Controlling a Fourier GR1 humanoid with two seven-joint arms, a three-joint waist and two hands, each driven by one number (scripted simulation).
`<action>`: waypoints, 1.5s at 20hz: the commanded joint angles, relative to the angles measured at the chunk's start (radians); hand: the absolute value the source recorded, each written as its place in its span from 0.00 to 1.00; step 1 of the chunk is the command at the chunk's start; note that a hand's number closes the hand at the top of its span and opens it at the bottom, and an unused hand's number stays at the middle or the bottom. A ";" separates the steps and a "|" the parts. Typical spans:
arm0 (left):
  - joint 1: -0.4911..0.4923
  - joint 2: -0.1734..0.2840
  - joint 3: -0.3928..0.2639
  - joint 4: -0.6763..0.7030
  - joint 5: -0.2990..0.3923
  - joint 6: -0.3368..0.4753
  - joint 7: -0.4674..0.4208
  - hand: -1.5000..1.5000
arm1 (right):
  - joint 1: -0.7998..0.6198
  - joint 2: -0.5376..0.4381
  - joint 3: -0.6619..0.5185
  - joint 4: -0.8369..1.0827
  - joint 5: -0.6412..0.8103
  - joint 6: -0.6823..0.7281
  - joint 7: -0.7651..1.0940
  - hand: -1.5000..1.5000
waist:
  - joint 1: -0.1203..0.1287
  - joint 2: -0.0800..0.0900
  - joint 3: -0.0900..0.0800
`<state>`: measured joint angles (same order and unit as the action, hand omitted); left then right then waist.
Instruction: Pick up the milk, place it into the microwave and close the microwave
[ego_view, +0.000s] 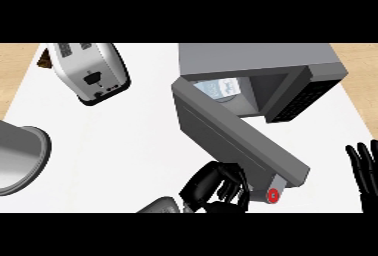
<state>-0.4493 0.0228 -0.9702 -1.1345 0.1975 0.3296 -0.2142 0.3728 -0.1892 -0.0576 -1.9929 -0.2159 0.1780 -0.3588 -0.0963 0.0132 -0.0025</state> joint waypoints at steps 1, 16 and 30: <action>-0.069 -0.022 -0.036 0.028 0.100 0.085 -0.071 1.00 | -0.002 -0.040 0.011 -0.059 -0.060 0.074 0.022 0.00 | -0.029 0.005 -0.002; -0.356 -0.023 0.045 0.154 0.374 0.235 -0.059 1.00 | -0.059 -0.105 0.031 -0.182 -0.183 0.133 0.139 0.00 | -0.137 0.029 -0.001; -0.468 -0.023 0.200 0.265 0.603 0.226 -0.211 1.00 | -0.086 -0.150 0.016 -0.237 -0.281 0.156 0.198 0.00 | -0.215 0.063 -0.002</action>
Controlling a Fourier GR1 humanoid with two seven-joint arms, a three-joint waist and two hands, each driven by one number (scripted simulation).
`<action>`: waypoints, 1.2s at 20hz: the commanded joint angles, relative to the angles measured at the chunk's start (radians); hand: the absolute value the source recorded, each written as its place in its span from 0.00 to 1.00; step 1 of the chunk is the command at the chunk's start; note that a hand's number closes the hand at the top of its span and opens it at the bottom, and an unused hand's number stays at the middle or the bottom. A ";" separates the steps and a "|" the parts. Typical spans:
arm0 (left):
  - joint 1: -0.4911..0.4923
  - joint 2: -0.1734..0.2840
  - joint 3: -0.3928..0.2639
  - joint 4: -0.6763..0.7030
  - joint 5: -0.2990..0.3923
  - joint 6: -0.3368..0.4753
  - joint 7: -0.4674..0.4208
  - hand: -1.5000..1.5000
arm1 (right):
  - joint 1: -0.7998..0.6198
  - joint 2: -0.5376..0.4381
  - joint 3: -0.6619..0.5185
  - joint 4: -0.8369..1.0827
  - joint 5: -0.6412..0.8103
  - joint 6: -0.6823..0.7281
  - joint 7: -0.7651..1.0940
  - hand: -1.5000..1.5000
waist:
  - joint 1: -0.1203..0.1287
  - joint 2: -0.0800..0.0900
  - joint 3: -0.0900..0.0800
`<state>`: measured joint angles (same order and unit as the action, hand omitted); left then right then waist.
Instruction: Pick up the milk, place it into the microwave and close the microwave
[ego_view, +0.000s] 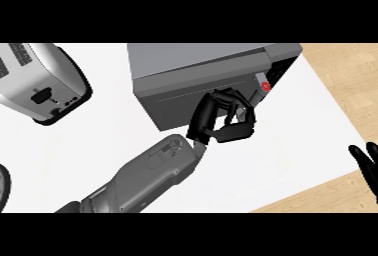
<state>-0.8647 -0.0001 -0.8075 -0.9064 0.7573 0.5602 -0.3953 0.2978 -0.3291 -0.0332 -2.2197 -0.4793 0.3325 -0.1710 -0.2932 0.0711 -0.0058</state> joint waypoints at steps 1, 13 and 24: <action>-0.068 0.000 0.048 0.048 0.060 -0.010 -0.026 1.00 | -0.018 -0.015 -0.007 -0.018 -0.026 -0.001 0.023 0.00 | -0.017 0.007 0.001; -0.084 0.000 0.032 0.118 0.131 -0.027 -0.127 1.00 | -0.056 -0.046 -0.024 -0.053 -0.089 -0.001 0.062 0.00 | -0.037 0.016 0.003; -0.093 0.000 0.030 0.147 0.185 -0.028 -0.194 1.00 | -0.078 -0.078 -0.063 -0.063 -0.141 -0.010 0.096 0.00 | -0.051 0.022 0.004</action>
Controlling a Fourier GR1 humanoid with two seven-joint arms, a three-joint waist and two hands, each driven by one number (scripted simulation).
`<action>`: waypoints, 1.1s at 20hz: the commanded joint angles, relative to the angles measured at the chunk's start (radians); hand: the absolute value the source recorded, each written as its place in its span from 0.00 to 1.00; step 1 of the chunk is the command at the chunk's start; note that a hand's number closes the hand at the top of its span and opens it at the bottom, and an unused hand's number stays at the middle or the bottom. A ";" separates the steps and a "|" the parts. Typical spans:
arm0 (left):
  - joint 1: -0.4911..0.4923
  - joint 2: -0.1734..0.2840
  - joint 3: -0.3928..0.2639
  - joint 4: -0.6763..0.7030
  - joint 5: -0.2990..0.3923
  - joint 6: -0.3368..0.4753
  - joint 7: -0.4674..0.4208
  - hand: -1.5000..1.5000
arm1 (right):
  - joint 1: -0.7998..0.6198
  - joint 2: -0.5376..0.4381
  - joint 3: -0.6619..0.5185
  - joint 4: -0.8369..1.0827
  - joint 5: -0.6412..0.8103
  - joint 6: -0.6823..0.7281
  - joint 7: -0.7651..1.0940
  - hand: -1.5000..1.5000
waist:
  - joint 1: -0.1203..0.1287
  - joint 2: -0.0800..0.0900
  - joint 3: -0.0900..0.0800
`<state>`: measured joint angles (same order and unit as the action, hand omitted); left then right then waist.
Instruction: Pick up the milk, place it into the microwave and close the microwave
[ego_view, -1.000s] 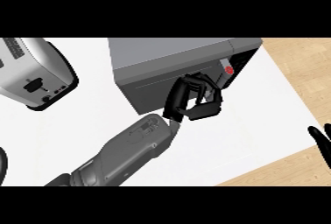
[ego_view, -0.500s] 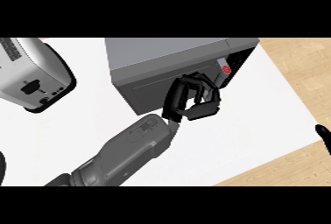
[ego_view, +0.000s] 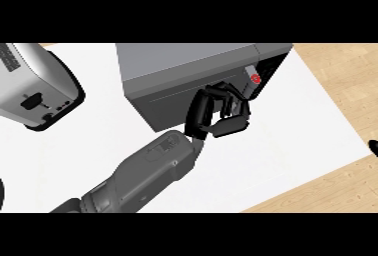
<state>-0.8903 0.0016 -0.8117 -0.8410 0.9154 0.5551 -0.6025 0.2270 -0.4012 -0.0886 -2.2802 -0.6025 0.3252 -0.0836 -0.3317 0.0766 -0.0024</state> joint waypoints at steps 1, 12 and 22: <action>-0.069 -0.002 0.024 0.089 0.024 -0.019 0.010 1.00 | -0.007 -0.006 -0.016 -0.004 -0.025 -0.006 0.008 0.00 | -0.019 0.014 0.002; -0.079 -0.001 0.008 0.108 0.067 -0.026 -0.041 1.00 | -0.028 -0.041 -0.053 -0.011 -0.070 -0.013 0.042 0.00 | -0.018 0.011 0.001; -0.090 -0.002 -0.008 0.121 0.105 -0.027 -0.066 1.00 | -0.058 -0.071 -0.032 -0.008 -0.141 0.027 0.064 0.00 | -0.006 0.021 0.002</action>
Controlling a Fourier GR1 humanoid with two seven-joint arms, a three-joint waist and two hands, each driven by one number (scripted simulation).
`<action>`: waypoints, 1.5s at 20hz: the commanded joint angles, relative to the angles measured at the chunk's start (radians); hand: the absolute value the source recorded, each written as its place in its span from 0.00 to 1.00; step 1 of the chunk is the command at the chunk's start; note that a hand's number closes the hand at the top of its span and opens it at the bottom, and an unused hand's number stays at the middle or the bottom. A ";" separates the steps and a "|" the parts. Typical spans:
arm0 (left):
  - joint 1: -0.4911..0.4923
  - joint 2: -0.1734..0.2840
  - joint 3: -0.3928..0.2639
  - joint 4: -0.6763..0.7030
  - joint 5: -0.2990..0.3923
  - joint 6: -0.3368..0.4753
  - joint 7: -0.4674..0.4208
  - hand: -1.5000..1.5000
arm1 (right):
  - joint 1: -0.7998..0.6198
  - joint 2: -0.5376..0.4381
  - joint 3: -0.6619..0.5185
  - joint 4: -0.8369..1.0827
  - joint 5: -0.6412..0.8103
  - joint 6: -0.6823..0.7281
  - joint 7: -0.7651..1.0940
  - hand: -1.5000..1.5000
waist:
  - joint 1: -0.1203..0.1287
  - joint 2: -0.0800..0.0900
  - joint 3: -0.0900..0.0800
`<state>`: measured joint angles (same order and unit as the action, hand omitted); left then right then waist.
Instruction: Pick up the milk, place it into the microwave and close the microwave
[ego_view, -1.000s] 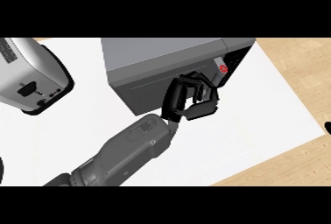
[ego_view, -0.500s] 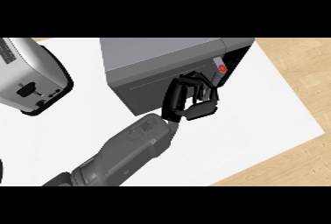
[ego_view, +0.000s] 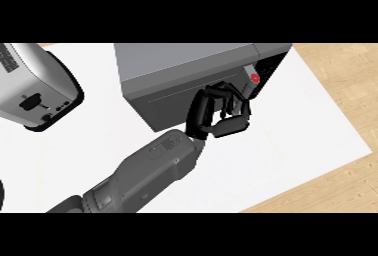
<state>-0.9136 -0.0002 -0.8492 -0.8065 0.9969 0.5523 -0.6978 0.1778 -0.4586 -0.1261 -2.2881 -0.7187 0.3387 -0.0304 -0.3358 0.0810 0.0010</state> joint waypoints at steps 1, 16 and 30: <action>-0.062 0.000 0.025 0.090 0.027 -0.022 0.026 1.00 | -0.010 -0.020 0.003 -0.014 -0.033 0.019 0.013 0.00 | -0.010 0.012 -0.001; -0.085 0.000 0.006 0.107 0.077 -0.018 -0.009 1.00 | -0.034 -0.067 -0.028 0.001 -0.099 0.041 0.039 0.00 | -0.021 0.016 -0.001; -0.096 0.000 -0.091 0.198 0.085 0.042 0.056 1.00 | -0.061 -0.102 -0.021 -0.002 -0.208 0.091 0.055 0.00 | 0.008 0.006 0.003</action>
<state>-0.9839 -0.0009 -0.9634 -0.7195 1.0495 0.5708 -0.7082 0.1214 -0.5489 -0.1500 -2.2895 -0.9005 0.4161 0.0167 -0.3371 0.0742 0.0051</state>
